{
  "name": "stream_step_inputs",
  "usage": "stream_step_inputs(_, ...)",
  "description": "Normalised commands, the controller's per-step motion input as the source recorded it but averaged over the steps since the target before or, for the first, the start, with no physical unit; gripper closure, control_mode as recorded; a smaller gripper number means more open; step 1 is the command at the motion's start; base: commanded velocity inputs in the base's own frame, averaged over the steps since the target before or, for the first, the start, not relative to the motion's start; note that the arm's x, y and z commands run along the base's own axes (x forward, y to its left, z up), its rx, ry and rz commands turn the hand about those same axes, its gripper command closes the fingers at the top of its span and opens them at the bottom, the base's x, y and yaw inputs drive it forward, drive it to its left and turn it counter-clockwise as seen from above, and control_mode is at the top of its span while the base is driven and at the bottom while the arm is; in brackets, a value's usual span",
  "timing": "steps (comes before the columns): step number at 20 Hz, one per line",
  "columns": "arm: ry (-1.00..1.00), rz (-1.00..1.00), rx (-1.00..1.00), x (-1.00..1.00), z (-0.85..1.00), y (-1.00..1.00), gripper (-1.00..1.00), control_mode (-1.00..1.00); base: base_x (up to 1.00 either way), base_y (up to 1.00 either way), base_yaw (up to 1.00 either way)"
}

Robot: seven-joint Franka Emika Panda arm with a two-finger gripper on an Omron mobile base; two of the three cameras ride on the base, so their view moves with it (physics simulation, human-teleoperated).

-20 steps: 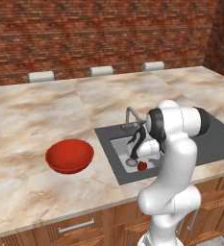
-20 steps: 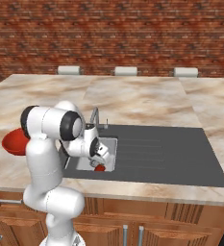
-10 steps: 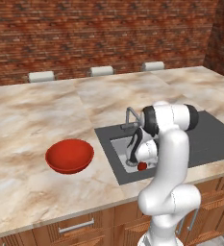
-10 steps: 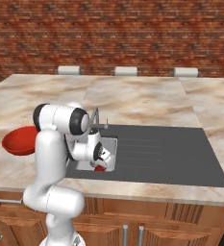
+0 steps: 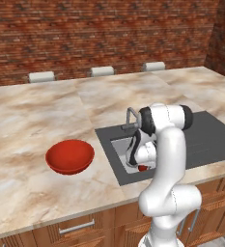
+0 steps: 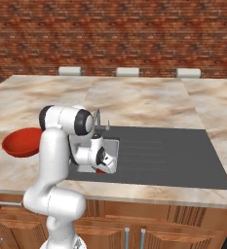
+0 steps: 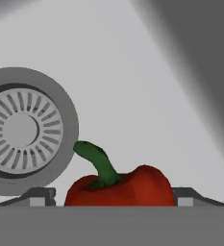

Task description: Pick the mangos from the cabinet and place them in one bowl. Pick the bell pepper from the sink and place it in the other bowl.

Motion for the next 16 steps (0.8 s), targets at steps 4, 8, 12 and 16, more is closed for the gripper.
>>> stream_step_inputs(4,-0.02,0.0,0.0,0.01,-0.05,0.0,1.0,-1.0,0.0,0.0,0.0)
stream_step_inputs(8,0.0,0.0,0.0,0.0,-0.03,0.11,1.0,-1.0,0.0,0.0,0.0)
stream_step_inputs(12,0.0,-0.01,0.1,0.0,0.24,0.11,1.0,-1.0,0.0,0.0,0.0)
stream_step_inputs(16,-0.05,-0.01,0.11,0.02,0.39,0.17,1.0,-1.0,0.0,0.0,0.0)
